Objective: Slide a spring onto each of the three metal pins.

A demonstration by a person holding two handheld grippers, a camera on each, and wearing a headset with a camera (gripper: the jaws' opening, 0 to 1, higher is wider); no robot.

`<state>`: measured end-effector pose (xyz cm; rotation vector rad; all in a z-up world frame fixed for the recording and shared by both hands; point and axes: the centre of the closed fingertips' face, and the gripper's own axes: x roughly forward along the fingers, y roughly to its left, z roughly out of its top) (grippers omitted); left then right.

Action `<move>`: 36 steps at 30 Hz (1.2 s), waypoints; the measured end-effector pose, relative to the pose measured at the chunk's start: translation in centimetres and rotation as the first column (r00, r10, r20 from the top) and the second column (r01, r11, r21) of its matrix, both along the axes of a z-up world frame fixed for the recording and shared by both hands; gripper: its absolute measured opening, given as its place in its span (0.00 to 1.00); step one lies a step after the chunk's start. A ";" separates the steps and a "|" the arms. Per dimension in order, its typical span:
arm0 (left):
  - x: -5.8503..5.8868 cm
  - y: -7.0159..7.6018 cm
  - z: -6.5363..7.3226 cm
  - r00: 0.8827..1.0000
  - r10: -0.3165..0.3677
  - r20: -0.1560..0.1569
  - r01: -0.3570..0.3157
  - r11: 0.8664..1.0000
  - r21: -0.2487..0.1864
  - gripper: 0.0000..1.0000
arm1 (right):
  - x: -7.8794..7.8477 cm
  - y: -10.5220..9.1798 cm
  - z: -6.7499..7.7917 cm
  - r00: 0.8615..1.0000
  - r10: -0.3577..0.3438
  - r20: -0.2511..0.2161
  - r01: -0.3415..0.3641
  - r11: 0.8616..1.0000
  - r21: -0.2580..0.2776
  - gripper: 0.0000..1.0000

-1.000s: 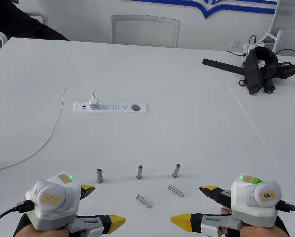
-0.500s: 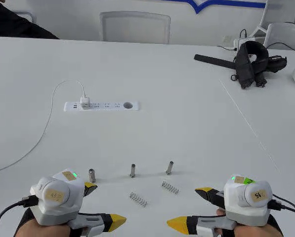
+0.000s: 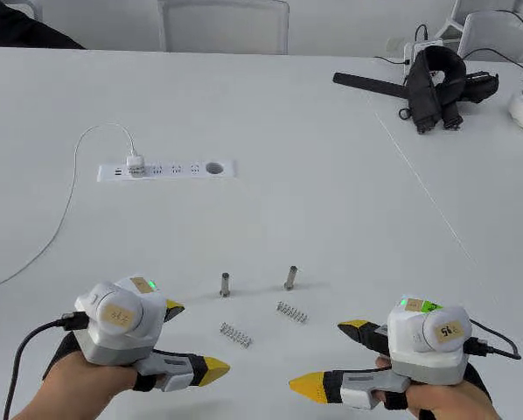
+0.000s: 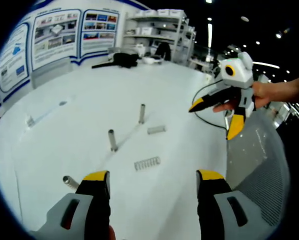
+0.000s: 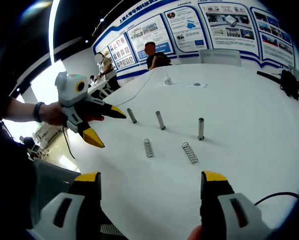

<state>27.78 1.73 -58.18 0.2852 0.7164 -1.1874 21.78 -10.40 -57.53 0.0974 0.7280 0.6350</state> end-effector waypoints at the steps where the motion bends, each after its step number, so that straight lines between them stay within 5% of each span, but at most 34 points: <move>1: 0.0 -0.2 0.0 1.000 -0.012 0.001 0.012 1.000 0.005 0.71 | 0.0 0.1 0.0 1.000 0.000 0.000 0.000 1.000 0.000 0.83; 15: -0.5 -1.6 -1.8 0.986 -0.163 0.025 0.160 0.983 0.093 0.71 | -0.9 0.5 0.0 1.000 0.008 -0.005 -0.008 1.000 0.002 0.83; 26: -0.6 -3.0 -3.0 0.958 -0.284 0.036 0.276 0.949 0.153 0.69 | -1.7 0.8 -0.7 0.999 0.025 -0.028 -0.025 1.000 -0.006 0.83; 36: -1.0 -4.1 -4.9 0.930 -0.369 0.002 0.362 0.913 0.191 0.66 | -1.7 1.1 -1.1 0.999 0.031 -0.039 -0.031 1.000 0.001 0.83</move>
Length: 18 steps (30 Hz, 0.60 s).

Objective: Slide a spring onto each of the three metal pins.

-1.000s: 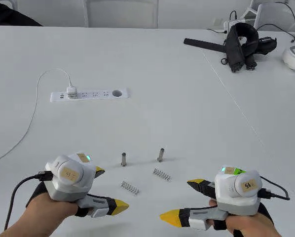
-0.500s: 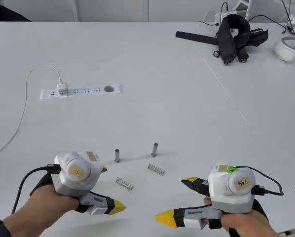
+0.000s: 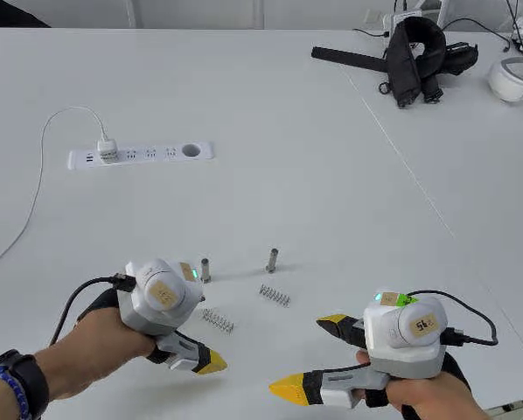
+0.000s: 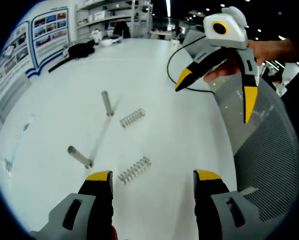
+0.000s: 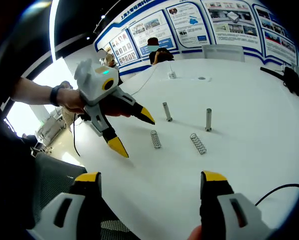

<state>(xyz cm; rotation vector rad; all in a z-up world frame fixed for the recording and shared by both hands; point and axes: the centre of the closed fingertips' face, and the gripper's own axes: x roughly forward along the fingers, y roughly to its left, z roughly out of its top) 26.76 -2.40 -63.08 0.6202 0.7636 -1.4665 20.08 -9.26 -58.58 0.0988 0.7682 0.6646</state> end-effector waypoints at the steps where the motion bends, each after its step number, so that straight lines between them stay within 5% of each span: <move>1: 0.0 -0.1 -0.2 1.000 -0.006 -0.001 0.006 1.000 0.003 0.66 | -0.1 0.0 0.0 1.000 0.001 -0.001 -0.001 1.000 0.000 0.82; 11: -0.3 -0.6 -1.5 0.998 -0.060 -0.004 0.060 0.997 0.040 0.58 | -0.8 -0.7 -0.3 1.000 -0.012 -0.018 0.012 1.000 -0.005 0.82; 18: 0.2 0.0 -2.4 1.000 -0.024 -0.013 0.025 0.998 0.058 0.50 | -0.6 -1.1 -0.3 0.999 -0.034 -0.021 0.034 0.999 0.005 0.81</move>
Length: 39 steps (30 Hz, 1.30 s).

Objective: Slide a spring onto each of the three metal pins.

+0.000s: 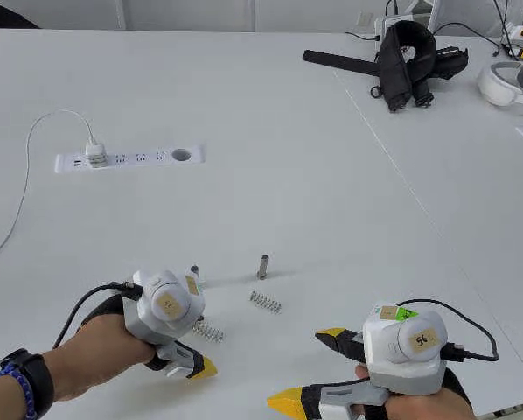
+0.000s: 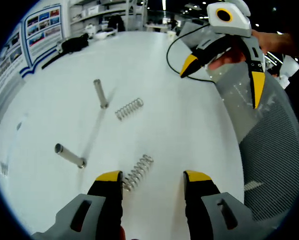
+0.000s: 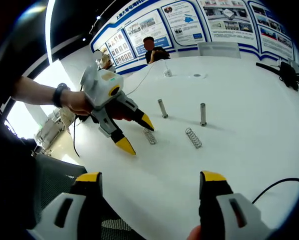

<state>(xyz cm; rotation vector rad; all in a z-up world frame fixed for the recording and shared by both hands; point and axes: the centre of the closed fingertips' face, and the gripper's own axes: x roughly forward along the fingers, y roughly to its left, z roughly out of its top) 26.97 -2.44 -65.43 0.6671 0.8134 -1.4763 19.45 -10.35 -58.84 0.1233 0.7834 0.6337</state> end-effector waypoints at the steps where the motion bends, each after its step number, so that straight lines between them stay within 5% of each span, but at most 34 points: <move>1: 0.0 0.1 0.0 1.000 0.004 0.001 -0.004 1.000 0.002 0.48 | 0.0 0.0 0.0 1.000 -0.001 0.000 0.001 1.000 0.001 0.81; 16: 1.2 1.6 -0.3 0.997 0.062 0.050 -0.064 0.997 0.033 0.19 | -0.3 0.9 -0.2 1.000 0.022 -0.003 -0.022 1.000 0.008 0.81; 21: 1.2 1.5 -0.4 0.995 0.052 0.090 -0.056 0.998 0.042 0.11 | -0.5 1.0 -0.3 0.999 0.033 -0.005 -0.033 0.999 0.005 0.82; 27: 0.9 1.8 -0.4 0.985 0.170 0.039 -0.171 0.985 0.037 0.10 | -0.7 1.2 -0.3 0.999 0.048 -0.013 -0.048 0.999 0.002 0.84; 39: -1.1 3.5 0.7 0.967 0.254 -0.018 -0.255 0.967 -0.007 0.10 | -0.3 2.0 0.3 0.997 0.081 -0.006 -0.081 0.997 0.019 0.83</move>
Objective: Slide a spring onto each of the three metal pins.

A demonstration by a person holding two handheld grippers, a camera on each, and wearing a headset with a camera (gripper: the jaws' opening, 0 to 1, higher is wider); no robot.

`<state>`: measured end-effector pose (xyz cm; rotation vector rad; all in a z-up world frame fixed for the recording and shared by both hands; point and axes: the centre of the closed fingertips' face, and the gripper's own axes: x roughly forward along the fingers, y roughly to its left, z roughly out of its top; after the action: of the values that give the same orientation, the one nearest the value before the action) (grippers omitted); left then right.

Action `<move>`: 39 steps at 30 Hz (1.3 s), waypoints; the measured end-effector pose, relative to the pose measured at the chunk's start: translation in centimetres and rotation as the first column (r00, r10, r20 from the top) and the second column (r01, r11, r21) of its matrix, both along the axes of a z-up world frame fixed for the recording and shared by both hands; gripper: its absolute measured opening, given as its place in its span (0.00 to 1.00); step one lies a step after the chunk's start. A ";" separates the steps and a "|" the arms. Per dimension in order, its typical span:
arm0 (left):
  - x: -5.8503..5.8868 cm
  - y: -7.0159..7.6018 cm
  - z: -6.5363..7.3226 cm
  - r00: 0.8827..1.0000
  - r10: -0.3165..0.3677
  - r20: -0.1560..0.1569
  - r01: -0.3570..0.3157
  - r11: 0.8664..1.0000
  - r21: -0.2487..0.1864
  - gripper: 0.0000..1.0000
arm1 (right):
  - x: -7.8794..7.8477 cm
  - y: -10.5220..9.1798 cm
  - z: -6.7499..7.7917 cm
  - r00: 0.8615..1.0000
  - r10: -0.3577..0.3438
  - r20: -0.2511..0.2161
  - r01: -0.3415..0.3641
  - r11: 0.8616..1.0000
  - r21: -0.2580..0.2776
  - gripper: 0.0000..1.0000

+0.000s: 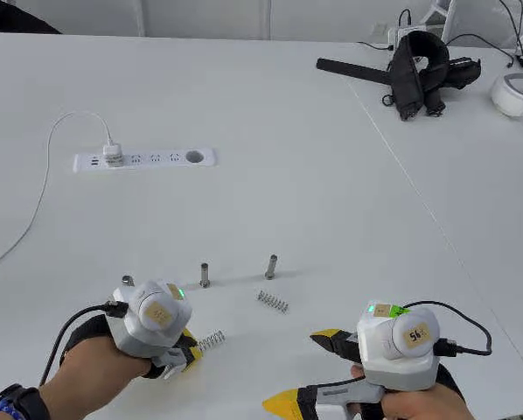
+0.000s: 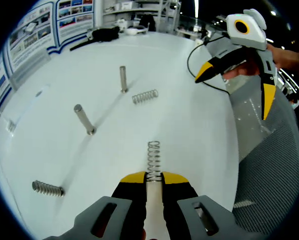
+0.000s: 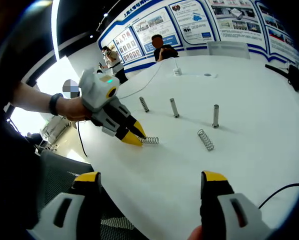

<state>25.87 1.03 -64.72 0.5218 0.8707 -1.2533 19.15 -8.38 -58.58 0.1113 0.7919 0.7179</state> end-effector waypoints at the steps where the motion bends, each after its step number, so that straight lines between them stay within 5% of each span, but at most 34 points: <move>1: -0.2 0.2 0.1 1.000 0.002 0.004 -0.002 1.000 -0.002 0.10 | 0.0 0.2 0.0 1.000 0.005 -0.001 -0.005 1.000 0.003 0.83; 4: -0.2 0.7 0.5 0.998 0.061 -0.017 -0.061 0.998 -0.033 0.10 | 0.0 0.8 -0.1 1.000 0.019 -0.004 -0.019 1.000 0.009 0.83; 12: -0.8 2.8 1.1 0.995 0.092 -0.024 -0.093 0.994 -0.051 0.10 | -0.3 2.5 -0.1 0.998 0.066 -0.012 -0.066 0.998 0.023 0.82; 25: -1.3 4.7 4.0 0.987 0.158 0.007 -0.157 0.982 -0.110 0.10 | 0.1 4.3 0.4 0.992 0.125 -0.005 -0.125 0.992 0.035 0.80; 39: -3.5 5.6 6.8 0.988 0.146 0.043 -0.138 0.978 -0.154 0.10 | 1.0 7.2 1.0 0.983 0.185 0.009 -0.185 0.978 0.093 0.70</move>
<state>22.36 6.60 -57.95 0.3642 0.7481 -1.1583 20.12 -1.22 -57.59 0.1230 0.7751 0.9323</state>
